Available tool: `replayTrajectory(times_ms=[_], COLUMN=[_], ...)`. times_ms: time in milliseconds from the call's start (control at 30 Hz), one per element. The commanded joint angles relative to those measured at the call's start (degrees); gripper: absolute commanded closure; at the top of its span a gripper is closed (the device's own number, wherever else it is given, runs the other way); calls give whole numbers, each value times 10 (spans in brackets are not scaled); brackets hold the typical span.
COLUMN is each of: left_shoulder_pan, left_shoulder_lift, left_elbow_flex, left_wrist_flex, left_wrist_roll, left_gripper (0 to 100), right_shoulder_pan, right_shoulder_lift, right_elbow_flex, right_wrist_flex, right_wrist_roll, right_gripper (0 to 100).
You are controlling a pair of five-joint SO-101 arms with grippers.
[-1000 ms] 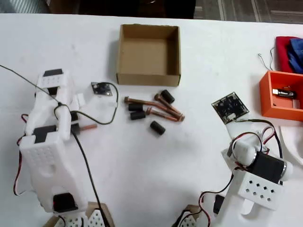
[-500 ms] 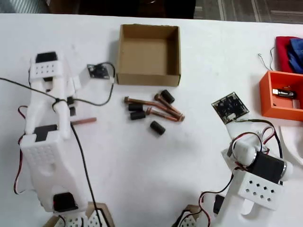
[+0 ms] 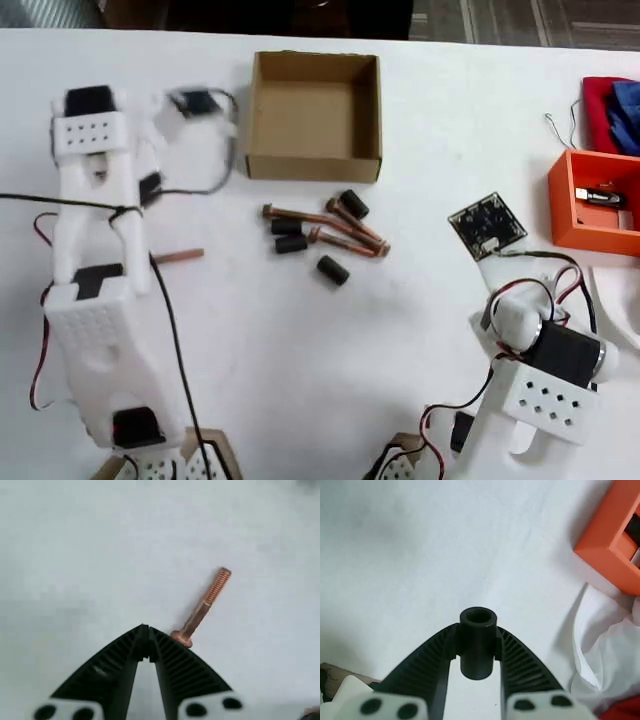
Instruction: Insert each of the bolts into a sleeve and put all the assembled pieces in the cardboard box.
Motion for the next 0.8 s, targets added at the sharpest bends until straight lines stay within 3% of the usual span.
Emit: replayTrajectory(times_ms=[0, 67, 133, 267, 400, 600, 767], left_shoulder_pan=[-20, -18, -13, -10, -13, -13, -13], left_shoulder_lift=[-16, -11, -11, -11, -11, -11, -15], left_elbow_flex=[7, 48, 89, 161, 203, 213, 214], left_wrist_flex=[12, 12, 12, 11, 11, 11, 13], left_wrist_roll=[667, 843, 942, 959, 1021, 1027, 1024], left_gripper=[970, 970, 970, 969, 969, 964, 810], right_shoulder_pan=[-7, -19, -29, -33, -33, -33, -33], right_shoulder_lift=[-13, -13, -13, -13, -13, -13, -13], right_elbow_flex=[-4, -4, -4, -4, -3, -3, -3], right_wrist_flex=[-17, -15, -15, -15, -15, -15, -15], right_wrist_roll=[-2, -2, -2, -3, -3, -3, -3], right_gripper=[975, 975, 975, 975, 975, 975, 975])
